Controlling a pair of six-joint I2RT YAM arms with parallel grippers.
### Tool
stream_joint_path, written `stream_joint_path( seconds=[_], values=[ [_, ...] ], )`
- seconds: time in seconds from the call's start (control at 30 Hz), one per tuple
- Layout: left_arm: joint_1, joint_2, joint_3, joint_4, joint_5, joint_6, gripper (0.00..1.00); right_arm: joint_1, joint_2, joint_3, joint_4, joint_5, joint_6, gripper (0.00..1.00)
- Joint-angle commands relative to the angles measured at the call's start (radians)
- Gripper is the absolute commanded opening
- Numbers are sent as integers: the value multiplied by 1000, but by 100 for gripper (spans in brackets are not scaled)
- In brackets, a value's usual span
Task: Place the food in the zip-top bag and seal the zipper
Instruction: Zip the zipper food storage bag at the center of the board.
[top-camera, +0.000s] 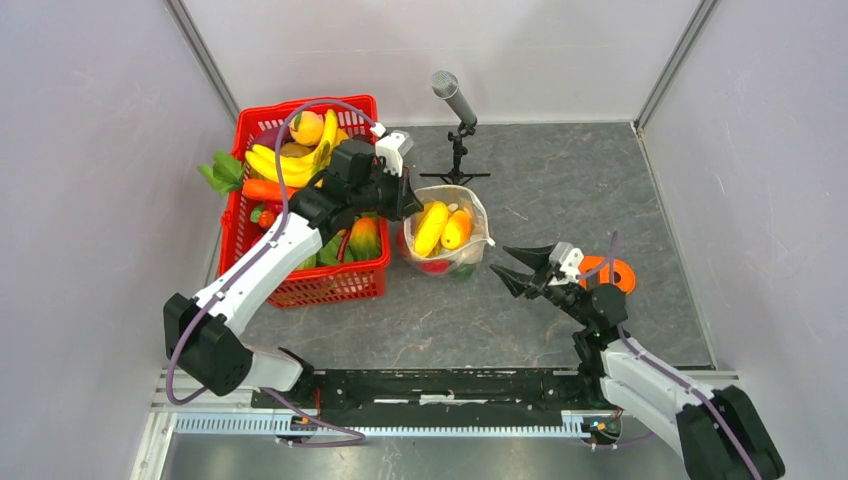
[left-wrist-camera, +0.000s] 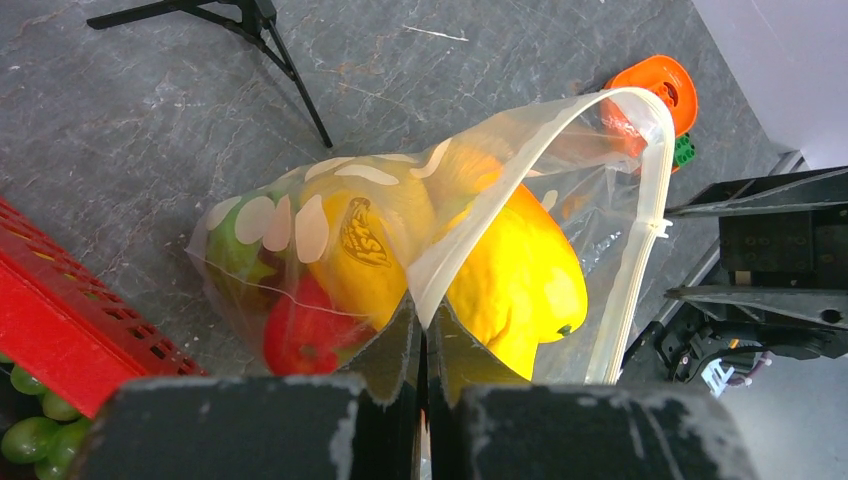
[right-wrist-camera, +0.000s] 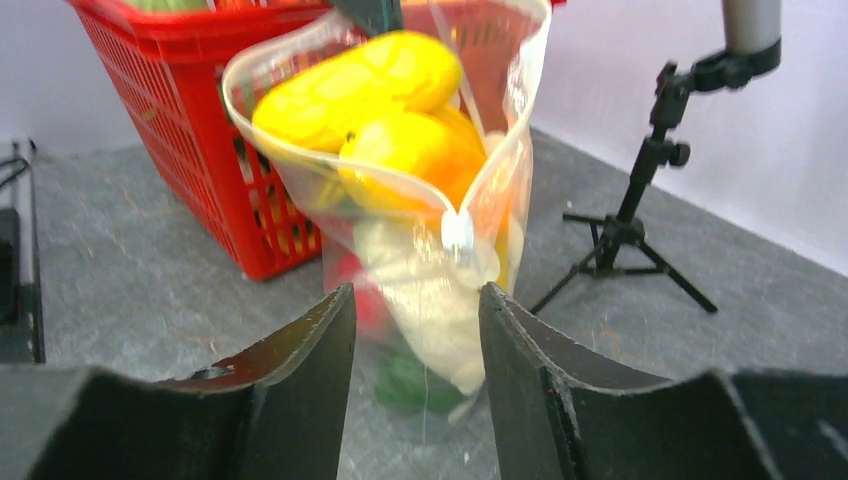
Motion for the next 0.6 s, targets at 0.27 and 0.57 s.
stream_joint_path(
  seconds=[0.27,0.57],
  values=[
    [4,-32,-1,58,23,-33,2,7,282,7,514,-19,94,41],
    [4,-43,-7,58,29,-33,2,13,404,15,603,5,53,40]
  ],
)
